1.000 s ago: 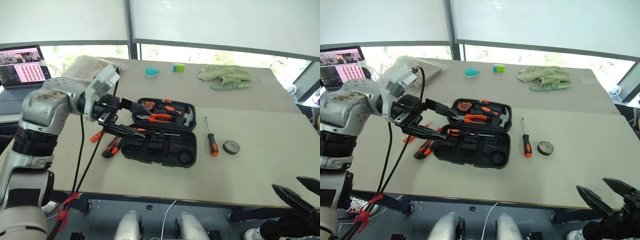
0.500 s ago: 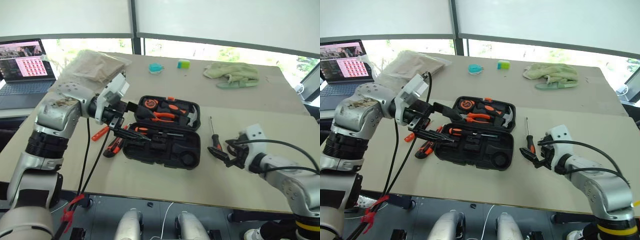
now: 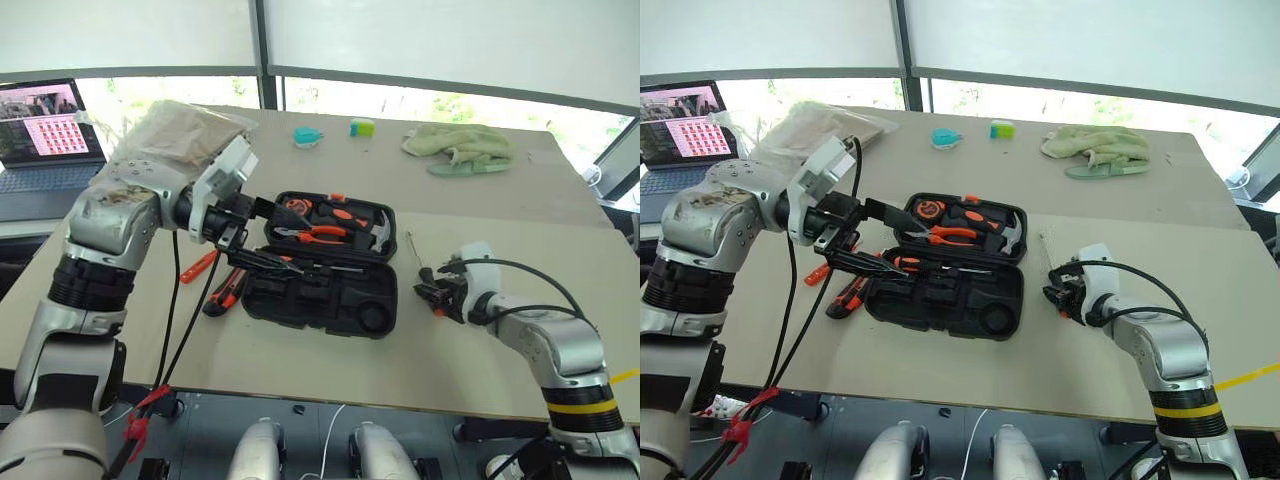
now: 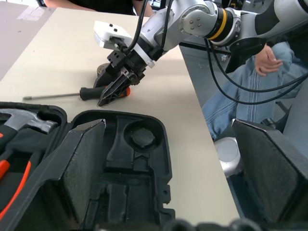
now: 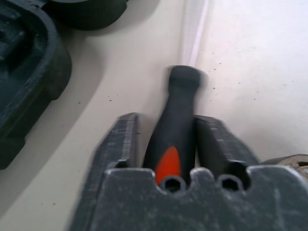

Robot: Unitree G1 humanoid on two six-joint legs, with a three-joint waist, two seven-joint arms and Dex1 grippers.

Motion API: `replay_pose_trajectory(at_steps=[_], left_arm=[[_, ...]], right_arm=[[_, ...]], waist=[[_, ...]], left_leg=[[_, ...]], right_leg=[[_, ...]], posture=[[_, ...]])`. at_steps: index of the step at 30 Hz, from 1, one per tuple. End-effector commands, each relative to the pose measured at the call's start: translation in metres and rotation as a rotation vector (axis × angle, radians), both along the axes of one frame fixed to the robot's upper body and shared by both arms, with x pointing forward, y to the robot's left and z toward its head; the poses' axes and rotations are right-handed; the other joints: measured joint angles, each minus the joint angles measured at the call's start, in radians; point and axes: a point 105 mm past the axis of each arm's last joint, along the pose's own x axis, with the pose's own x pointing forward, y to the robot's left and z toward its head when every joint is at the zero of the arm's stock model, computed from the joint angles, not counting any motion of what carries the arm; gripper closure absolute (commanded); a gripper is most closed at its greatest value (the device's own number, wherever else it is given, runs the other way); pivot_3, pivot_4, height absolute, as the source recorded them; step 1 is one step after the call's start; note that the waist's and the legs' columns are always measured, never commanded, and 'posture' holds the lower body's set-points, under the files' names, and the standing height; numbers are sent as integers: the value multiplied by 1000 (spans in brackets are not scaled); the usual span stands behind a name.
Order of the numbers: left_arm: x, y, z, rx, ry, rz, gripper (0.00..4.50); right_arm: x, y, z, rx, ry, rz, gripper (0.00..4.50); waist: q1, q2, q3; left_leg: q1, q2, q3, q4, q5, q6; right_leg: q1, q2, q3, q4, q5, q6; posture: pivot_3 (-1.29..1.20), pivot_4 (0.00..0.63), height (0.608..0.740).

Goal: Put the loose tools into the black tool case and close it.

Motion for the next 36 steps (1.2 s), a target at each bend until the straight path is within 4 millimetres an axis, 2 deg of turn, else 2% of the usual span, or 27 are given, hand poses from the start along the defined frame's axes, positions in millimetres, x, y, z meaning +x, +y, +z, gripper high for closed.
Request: replay_pose_trajectory(at_steps=[1, 2, 4, 6, 8, 10, 12, 15, 18, 22, 31, 36], left_arm=[[0, 1, 10, 1, -51, -1, 0], [0, 2, 9, 8, -56, 2, 0], [0, 5, 8, 10, -48, 11, 0], [0, 13, 3, 31, -49, 40, 0], [-1, 19, 0, 44, -49, 58, 0], [-5, 25, -1, 45, -40, 73, 0], [-9, 33, -3, 54, -30, 91, 0], [-13, 46, -8, 93, -22, 115, 0], [-16, 55, -14, 120, -30, 143, 0], [-22, 56, -12, 104, -22, 159, 0], [-26, 57, -14, 101, -29, 193, 0], [-27, 51, -15, 83, -25, 187, 0]], right_arm=[[-3, 3, -3, -12, 13, -23, 3498], [-3, 2, -1, -9, 7, -34, 3498], [0, 4, 18, 67, -39, -63, 3498], [5, 5, 60, 184, -127, -69, 3498], [6, 4, 86, 234, -178, -42, 3498], [2, 11, 110, 201, -235, 89, 3498], [-8, 27, 124, 113, -280, 293, 3498], [-23, 44, 117, -13, -271, 571, 3498], [-14, 43, 102, -85, -211, 639, 3498], [-14, 60, 94, -152, -224, 844, 3498], [25, 82, 76, -396, -298, 1018, 3498], [31, 88, 69, -377, -289, 1036, 3498]], waist=[[-4, 0, 0], [-4, 0, 0], [-2, 0, 0], [-2, 0, 0], [-3, 4, 3], [-1, 5, 4], [0, 6, 5], [2, 6, 5], [-1, 6, 5], [5, 6, 5], [1, 5, 6], [7, 5, 6]], left_leg=[[0, 0, 0, 0, 0, 0], [0, 0, -1, 0, 0, 0], [0, 0, -1, 0, 0, 0], [0, 0, -1, 0, 0, 0], [0, 0, -1, 0, 0, 0], [-2, 0, -1, 0, 0, 0], [-5, 0, 0, 0, 0, 0], [-9, 0, -1, -1, 0, 0], [-8, 1, 1, -1, 0, 0], [-9, 0, 5, 1, 0, 0], [-9, 1, 6, 1, 0, 0], [-9, 1, 7, 1, 0, 0]], right_leg=[[0, 0, 0, 0, 0, 0], [0, 0, 0, 1, 0, 0], [0, 0, 0, 1, 0, 0], [0, 0, 0, 1, 0, 0], [-3, 0, 3, 4, 0, 0], [-6, -1, 3, 5, 0, 0], [-11, -1, 4, 5, 0, 0], [-14, 0, 2, 5, 0, 0], [-13, 1, 2, 5, 0, 0], [-14, 0, 3, 6, 0, -1], [-15, 0, 2, 6, 1, -1], [-15, 0, 2, 6, 1, -1]], posture=[[0, 150, 740], [0, 150, 740], [0, 150, 740], [0, 150, 740], [0, 150, 740], [0, 150, 740], [0, 150, 740], [0, 150, 740], [0, 150, 740], [0, 150, 740], [0, 150, 740], [0, 150, 740]])
